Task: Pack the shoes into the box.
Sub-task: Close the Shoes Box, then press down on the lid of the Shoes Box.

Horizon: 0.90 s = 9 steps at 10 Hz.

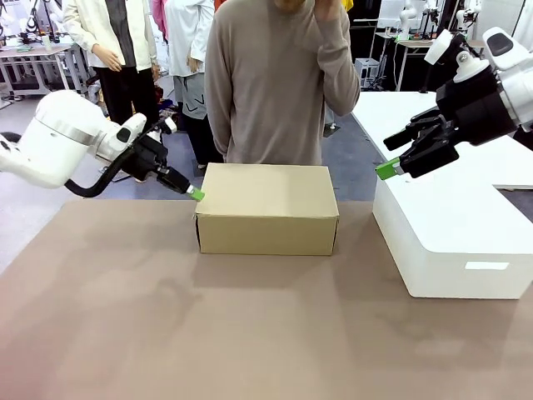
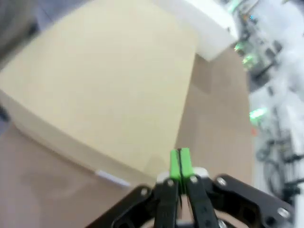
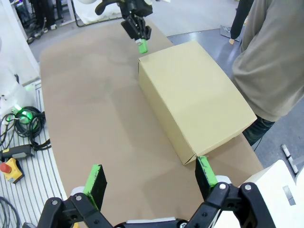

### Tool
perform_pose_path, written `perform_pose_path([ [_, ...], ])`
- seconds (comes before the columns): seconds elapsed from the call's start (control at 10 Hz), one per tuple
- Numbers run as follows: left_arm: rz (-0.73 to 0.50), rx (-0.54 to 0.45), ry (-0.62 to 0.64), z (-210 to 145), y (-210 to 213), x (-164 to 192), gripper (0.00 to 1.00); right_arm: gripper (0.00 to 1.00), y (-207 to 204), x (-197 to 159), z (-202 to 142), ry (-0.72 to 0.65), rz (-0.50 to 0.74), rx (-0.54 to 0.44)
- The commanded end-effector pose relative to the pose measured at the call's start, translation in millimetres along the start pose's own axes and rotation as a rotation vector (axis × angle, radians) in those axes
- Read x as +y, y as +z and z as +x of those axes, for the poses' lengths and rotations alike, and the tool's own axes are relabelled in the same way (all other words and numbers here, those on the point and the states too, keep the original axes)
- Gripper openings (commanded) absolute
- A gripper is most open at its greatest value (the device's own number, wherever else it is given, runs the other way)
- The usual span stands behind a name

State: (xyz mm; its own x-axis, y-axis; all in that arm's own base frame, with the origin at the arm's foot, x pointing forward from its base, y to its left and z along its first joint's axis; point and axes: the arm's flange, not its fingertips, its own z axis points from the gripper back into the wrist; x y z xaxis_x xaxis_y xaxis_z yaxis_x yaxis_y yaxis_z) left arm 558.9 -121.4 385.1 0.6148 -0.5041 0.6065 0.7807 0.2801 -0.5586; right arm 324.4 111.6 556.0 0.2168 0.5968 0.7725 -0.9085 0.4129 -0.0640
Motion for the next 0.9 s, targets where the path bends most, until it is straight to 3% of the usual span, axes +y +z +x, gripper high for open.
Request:
perform_pose_path([
  [0.0, -0.003, -0.117, -0.007, 2.3, 1.3, 2.3, 0.00, 1.00, -2.1, -3.5, 0.4, 0.019, 0.015, -0.024],
  [0.8, -0.003, -0.117, -0.007, 2.3, 1.3, 2.3, 0.00, 1.00, -2.1, -3.5, 0.4, 0.019, 0.015, -0.024],
])
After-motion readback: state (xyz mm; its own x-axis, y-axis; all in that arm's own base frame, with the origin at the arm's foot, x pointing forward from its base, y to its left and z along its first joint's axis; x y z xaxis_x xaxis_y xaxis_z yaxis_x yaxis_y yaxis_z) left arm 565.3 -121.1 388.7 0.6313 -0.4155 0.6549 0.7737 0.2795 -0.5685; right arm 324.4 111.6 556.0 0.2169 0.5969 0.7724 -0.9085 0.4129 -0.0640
